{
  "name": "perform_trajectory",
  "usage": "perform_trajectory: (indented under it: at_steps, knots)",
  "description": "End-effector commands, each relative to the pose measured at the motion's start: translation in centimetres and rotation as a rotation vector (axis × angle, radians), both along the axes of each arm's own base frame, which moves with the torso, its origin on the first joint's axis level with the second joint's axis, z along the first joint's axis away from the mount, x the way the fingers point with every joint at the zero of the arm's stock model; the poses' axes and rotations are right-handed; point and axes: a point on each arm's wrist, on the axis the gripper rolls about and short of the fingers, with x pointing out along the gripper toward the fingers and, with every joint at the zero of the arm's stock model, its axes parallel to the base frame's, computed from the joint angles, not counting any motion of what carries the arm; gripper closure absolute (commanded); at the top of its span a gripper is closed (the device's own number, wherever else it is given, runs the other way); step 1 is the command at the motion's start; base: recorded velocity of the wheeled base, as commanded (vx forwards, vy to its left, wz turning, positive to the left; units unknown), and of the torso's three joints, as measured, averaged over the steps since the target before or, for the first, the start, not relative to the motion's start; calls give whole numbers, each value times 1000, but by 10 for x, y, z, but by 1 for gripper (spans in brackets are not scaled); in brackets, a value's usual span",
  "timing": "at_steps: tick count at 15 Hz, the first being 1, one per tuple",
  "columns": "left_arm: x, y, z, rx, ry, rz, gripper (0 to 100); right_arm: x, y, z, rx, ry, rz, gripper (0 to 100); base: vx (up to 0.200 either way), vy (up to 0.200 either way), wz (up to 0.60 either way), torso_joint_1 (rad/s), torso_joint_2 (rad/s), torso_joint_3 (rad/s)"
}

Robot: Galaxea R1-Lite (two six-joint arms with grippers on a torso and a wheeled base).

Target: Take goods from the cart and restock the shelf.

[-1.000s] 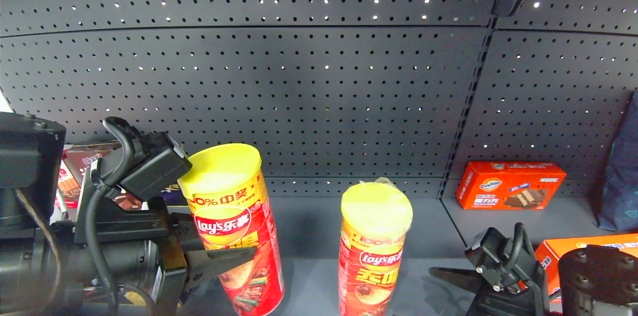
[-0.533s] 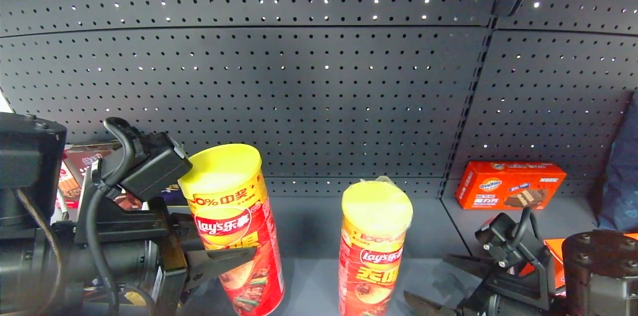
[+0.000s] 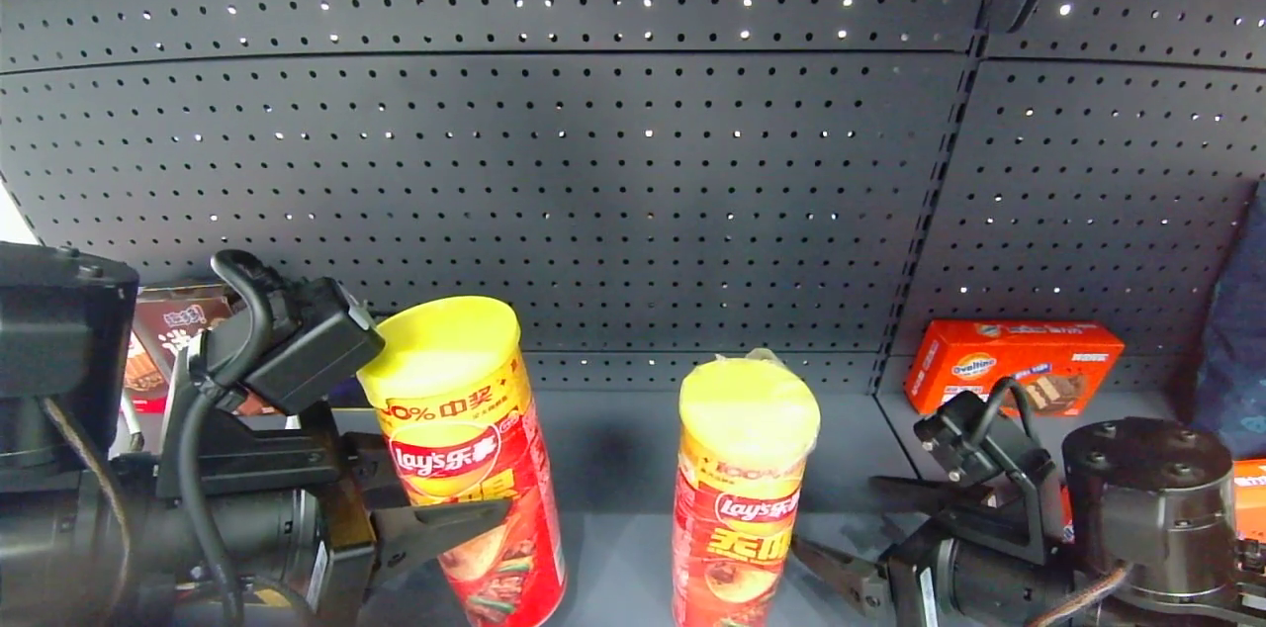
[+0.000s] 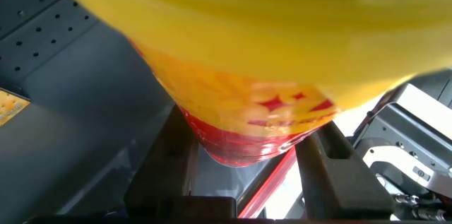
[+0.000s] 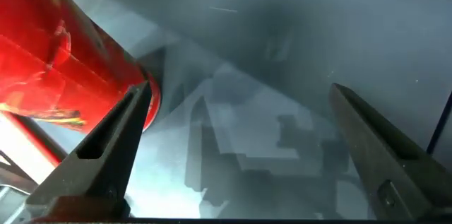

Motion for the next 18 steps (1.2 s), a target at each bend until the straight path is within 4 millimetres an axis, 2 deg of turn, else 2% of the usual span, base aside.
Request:
perform_trajectory:
  at_steps: [1, 18]
  knots:
    - [0, 0, 0, 0, 1, 1, 100, 3, 3, -5, -16, 14, 4, 0, 0, 0, 0, 0, 0, 0]
    - [0, 0, -1, 0, 1, 1, 100, -7, 18, -6, -31, 9, 91, 0, 0, 0, 0, 0, 0, 0]
